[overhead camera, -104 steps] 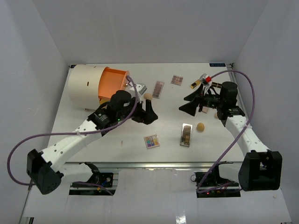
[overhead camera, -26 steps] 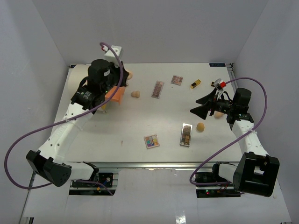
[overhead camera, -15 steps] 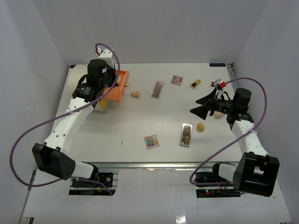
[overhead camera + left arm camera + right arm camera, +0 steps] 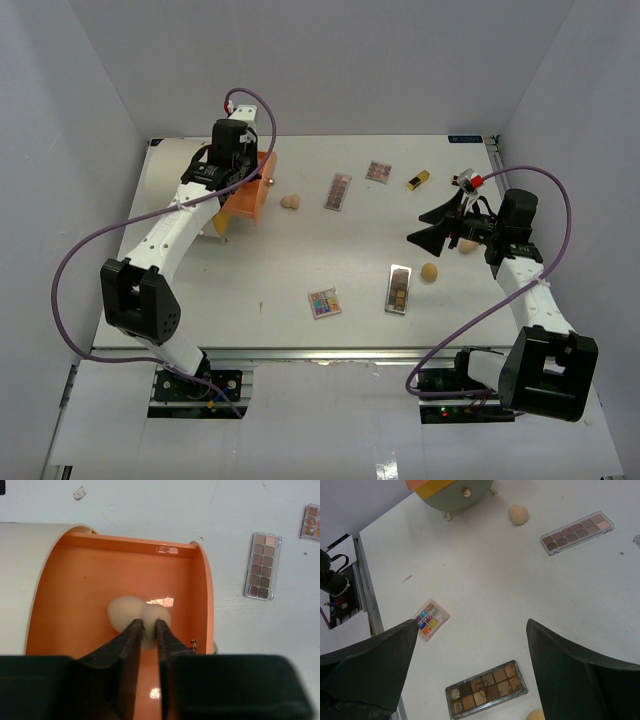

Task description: Organize the makeup

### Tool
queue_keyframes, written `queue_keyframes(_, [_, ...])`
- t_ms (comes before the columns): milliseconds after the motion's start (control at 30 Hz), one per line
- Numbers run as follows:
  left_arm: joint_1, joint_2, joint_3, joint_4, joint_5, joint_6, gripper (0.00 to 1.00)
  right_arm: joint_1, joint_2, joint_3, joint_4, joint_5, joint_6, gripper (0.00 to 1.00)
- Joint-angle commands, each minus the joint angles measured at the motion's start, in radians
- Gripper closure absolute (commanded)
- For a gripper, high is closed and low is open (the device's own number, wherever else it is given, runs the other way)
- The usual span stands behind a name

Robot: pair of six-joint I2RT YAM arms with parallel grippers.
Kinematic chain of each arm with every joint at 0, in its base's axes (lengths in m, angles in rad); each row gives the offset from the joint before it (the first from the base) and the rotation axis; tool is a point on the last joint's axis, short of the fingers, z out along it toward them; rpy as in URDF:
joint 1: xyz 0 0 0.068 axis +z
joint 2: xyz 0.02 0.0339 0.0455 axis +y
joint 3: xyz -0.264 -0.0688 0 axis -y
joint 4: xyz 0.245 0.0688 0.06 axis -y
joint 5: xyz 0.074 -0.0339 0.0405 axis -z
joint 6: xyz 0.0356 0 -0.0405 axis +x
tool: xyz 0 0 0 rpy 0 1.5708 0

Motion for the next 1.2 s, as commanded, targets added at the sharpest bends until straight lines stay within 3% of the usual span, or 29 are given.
queue_keyframes(0, [0.008, -0.031, 0.031, 0.013, -0.031, 0.006, 0.62, -0.002, -0.007, -0.002, 0.007, -0.003, -0.011, 0.05])
queue_keyframes(100, [0.008, -0.05, 0.029, 0.014, -0.029, 0.003, 0.46, -0.002, -0.004, 0.001, -0.004, 0.007, -0.014, 0.05])
queue_keyframes(367, [0.008, -0.16, 0.02, 0.011, 0.044, -0.022, 0.32, -0.003, 0.0, 0.044, -0.108, 0.096, -0.074, 0.04])
queue_keyframes(433, [0.008, -0.19, 0.01, 0.012, 0.089, -0.038, 0.26, -0.002, -0.004, 0.063, -0.195, 0.175, -0.126, 0.02])
queue_keyframes(567, [0.006, -0.31, -0.062, 0.041, 0.203, -0.063, 0.18, 0.03, -0.021, 0.127, -0.363, 0.473, -0.231, 0.0])
queue_keyframes(667, [0.008, -0.428, -0.162, 0.089, 0.381, -0.086, 0.16, 0.061, -0.024, 0.126, -0.424, 0.684, -0.306, 0.0])
queue_keyframes(800, [0.006, -0.552, -0.313, 0.153, 0.596, -0.134, 0.13, 0.087, 0.007, 0.083, -0.479, 0.83, -0.36, 0.0])
queue_keyframes(1000, [0.008, -0.737, -0.539, 0.233, 0.752, -0.237, 0.12, 0.136, 0.09, 0.059, -0.511, 0.913, -0.454, 0.04])
queue_keyframes(1167, [0.008, -0.846, -0.639, 0.253, 0.833, -0.296, 0.12, 0.189, 0.17, 0.057, -0.511, 0.904, -0.496, 0.08])
